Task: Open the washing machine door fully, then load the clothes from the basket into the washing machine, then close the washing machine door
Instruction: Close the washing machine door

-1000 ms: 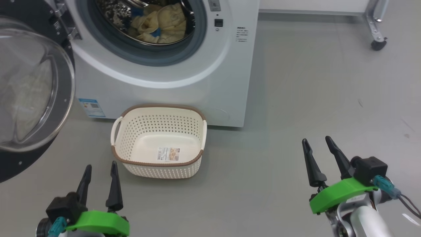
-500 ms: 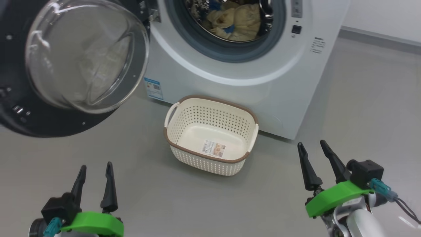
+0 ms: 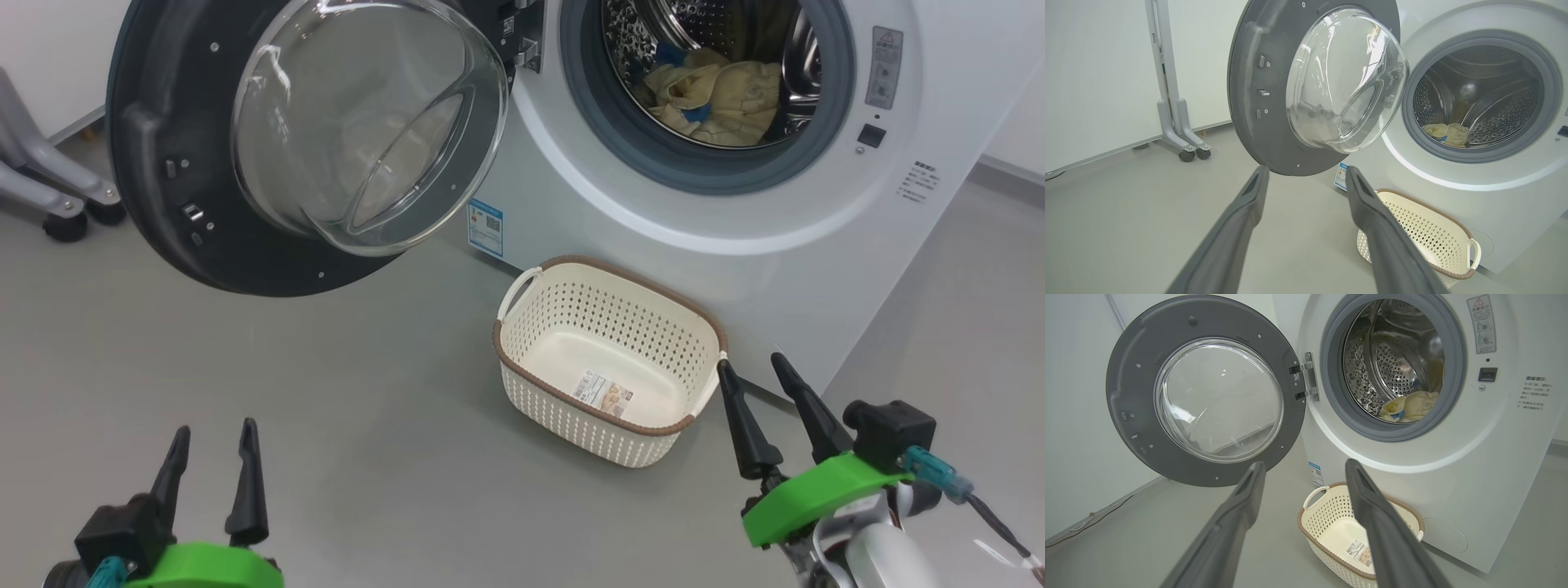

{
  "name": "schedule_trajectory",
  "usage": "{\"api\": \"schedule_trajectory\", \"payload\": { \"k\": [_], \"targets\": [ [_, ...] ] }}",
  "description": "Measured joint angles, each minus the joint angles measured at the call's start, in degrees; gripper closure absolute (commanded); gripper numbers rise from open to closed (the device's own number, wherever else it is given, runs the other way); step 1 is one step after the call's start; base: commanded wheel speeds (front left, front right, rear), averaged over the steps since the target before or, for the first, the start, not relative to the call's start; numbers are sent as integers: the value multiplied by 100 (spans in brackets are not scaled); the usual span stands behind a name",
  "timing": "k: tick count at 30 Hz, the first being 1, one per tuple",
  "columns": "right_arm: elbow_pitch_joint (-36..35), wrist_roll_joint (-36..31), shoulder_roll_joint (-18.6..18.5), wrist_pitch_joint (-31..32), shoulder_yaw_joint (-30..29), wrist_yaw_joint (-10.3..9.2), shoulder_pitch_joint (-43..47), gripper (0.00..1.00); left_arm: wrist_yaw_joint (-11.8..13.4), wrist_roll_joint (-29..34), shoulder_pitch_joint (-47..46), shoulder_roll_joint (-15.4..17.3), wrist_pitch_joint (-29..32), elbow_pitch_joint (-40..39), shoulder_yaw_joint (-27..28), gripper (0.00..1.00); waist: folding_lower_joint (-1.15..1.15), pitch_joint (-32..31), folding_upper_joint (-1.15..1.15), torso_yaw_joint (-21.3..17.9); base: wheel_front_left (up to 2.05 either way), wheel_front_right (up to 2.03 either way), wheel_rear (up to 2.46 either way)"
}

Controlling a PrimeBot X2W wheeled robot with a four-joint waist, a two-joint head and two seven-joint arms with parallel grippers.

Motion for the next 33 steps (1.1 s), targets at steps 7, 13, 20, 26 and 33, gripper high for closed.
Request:
{"api": "schedule_trajectory", "payload": {
  "k": [7, 13, 20, 26, 33],
  "targets": [
    [46, 15, 0, 0, 151, 0, -3, 0, 151, -107, 207, 57, 0, -244, 112, 0, 0, 5, 0, 30, 0, 0, 0],
    [77, 31, 0, 0, 177, 0, -9, 0, 227, -112, 291, 58, 41, -349, 114, 0, 0, -1, 0, 19, 0, 0, 0],
    [104, 31, 0, 0, 191, 0, -9, 0, 267, -123, 291, 59, 41, -410, 105, 0, 0, 4, 0, 20, 0, 0, 0],
    [109, 31, 0, 0, 187, 0, -9, 0, 292, -170, 292, 58, 41, -411, 97, 0, 0, 36, 0, 42, 0, 0, 0],
    [130, 29, 0, 0, 179, 0, -11, 0, 322, -197, 292, 57, 34, -411, 84, 0, 0, 101, 0, 90, 0, 0, 0]
  ]
}}
